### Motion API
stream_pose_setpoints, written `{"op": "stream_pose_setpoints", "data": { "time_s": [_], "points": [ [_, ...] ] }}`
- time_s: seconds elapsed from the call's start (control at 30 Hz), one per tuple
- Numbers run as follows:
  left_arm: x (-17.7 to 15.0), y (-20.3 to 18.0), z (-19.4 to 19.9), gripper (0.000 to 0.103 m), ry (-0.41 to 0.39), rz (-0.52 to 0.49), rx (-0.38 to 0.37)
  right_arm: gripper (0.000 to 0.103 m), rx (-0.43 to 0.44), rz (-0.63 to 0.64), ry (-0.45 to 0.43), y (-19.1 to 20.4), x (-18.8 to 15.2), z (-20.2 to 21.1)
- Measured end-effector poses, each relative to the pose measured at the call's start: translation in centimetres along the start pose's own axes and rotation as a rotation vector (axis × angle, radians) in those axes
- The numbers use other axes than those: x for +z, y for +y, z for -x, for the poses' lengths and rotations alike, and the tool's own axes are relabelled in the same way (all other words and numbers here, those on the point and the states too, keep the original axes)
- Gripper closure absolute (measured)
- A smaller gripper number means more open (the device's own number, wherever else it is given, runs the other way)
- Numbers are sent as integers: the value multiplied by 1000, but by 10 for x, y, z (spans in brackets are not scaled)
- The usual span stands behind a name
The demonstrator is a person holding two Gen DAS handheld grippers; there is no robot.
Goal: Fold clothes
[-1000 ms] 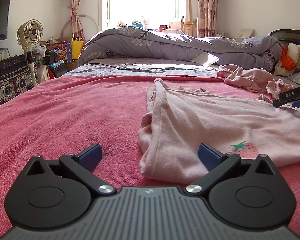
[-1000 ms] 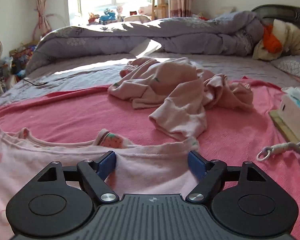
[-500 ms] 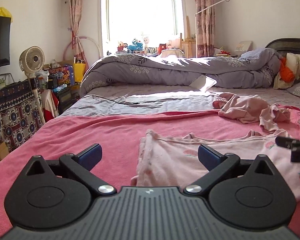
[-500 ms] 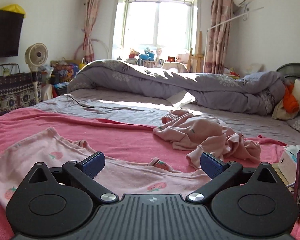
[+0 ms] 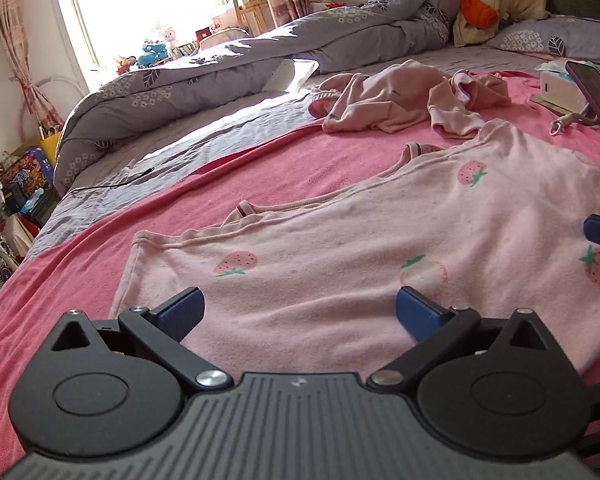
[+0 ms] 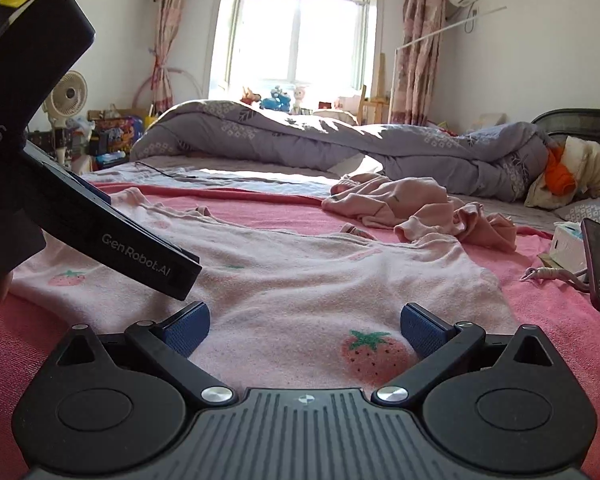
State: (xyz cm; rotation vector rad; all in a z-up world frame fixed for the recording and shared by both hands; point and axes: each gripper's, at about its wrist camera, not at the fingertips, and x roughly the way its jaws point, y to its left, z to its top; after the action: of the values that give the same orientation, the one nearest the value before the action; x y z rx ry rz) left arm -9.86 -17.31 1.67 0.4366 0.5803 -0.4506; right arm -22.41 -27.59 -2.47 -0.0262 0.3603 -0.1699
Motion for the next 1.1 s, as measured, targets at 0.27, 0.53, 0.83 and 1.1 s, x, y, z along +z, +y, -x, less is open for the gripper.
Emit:
{"op": "stream_pose_setpoints", "data": {
  "time_s": [0.27, 0.53, 0.83, 1.1],
  "points": [
    [23, 16, -47, 0, 82, 36, -89, 0, -6, 48, -75, 10, -19, 3],
    [73, 24, -117, 0, 186, 35, -35, 0, 74, 20, -97, -2, -23, 1],
    [71, 21, -134, 0, 112, 54, -4, 0, 84, 13, -127, -1, -28, 6],
    [68, 14, -130, 0, 61, 32, 35, 0, 80, 14, -126, 0, -27, 7]
  ]
}}
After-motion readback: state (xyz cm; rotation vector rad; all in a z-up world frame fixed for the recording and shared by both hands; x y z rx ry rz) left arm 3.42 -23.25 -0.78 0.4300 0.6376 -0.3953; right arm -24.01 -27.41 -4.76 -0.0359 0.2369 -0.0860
